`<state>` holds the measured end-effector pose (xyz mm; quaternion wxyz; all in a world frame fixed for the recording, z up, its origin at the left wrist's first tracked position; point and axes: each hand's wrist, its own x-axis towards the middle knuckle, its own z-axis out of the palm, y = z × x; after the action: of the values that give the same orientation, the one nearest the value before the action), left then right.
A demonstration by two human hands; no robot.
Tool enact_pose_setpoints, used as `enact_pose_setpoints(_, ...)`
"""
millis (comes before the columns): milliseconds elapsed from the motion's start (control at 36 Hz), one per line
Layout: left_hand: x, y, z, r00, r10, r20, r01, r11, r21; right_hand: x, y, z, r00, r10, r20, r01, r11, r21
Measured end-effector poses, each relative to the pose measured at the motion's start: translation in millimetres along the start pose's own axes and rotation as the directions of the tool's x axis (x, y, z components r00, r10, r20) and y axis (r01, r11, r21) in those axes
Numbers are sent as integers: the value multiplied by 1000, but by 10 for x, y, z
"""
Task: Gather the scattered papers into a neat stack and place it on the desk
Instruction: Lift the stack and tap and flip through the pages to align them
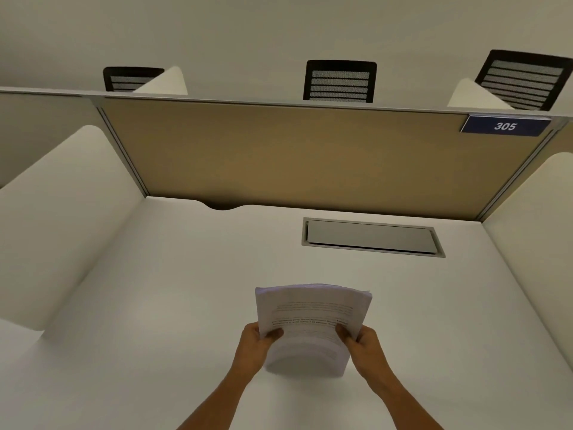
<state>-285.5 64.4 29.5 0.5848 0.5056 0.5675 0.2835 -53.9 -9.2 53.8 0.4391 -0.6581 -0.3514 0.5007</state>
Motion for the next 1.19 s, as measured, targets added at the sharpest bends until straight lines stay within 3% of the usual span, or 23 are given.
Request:
enact_pose_setpoints(167,50,178,-105,997,56,58,-52,996,-78,69,-121,-65,1000,-13,-4,13,995,-102)
enact_pose_setpoints(333,230,544,-333,989,93,-119,-115,973,-200,204,-488,-261,995,-27,98,60,935,-351)
enact_pose_setpoints(389,265,702,-390,976,158,-150,-168,984,-60,228,-640,-296,989,-3,151,71,890,-451)
enact_pose_setpoints(444,291,849,-423,962,249,-110,-225,955,195,243,-777,-303,983,16,184,93,817,-569)
enact_pose_setpoints(556,324,1121,-374,933,312,178,-359,834,420,274,-960,-235,967,52,250,148,683,-715)
enact_pose_setpoints(611,319,1212,-300,904,294,310,-413,790,453,278,-1017,-176,954,62,294,188,639,-746)
enact_pose_setpoints(722,288,1280,-191,862,304,405,-459,807,371,281,-1081,-88,940,74,334,226,599,-768)
enact_pose_setpoints(917,194,1211,-120,899,344,272,-397,901,176,262,-1111,-130,937,72,341,222,631,-744)
enact_pose_setpoints(1194,178,1016,-343,971,223,84,-224,975,-2,341,-990,-731,962,37,269,181,650,-738)
